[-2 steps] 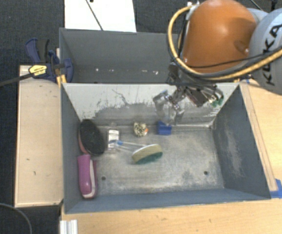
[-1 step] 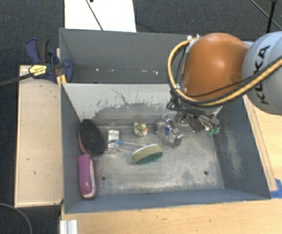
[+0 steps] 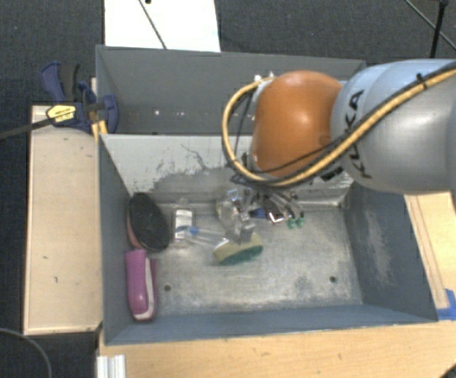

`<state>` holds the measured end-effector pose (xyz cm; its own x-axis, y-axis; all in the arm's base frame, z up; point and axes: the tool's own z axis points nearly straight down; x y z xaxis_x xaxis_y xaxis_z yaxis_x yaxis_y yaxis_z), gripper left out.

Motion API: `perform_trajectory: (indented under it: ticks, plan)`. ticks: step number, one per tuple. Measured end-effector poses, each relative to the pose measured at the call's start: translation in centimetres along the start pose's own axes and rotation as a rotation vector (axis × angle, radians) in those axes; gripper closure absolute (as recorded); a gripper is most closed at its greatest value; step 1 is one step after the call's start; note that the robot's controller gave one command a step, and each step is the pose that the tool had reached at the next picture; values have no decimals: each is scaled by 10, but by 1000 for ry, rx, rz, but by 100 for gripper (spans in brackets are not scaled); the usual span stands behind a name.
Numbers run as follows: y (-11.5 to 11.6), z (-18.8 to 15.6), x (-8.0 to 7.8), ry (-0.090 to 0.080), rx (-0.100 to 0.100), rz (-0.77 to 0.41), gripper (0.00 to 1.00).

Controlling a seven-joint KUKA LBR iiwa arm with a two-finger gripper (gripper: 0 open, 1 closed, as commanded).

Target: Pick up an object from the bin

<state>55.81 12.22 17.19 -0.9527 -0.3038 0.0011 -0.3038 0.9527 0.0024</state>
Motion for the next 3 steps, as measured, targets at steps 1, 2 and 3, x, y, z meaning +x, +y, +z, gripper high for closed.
perform_trajectory:
  ticks: [1, 2, 3]
  plan:
    - [-44, -21, 73, -1, 5, -212, 100]
    - [-31, 35, -24, -8, 2, -160, 100]
    - [-39, 57, -4, -7, 1, -296, 100]
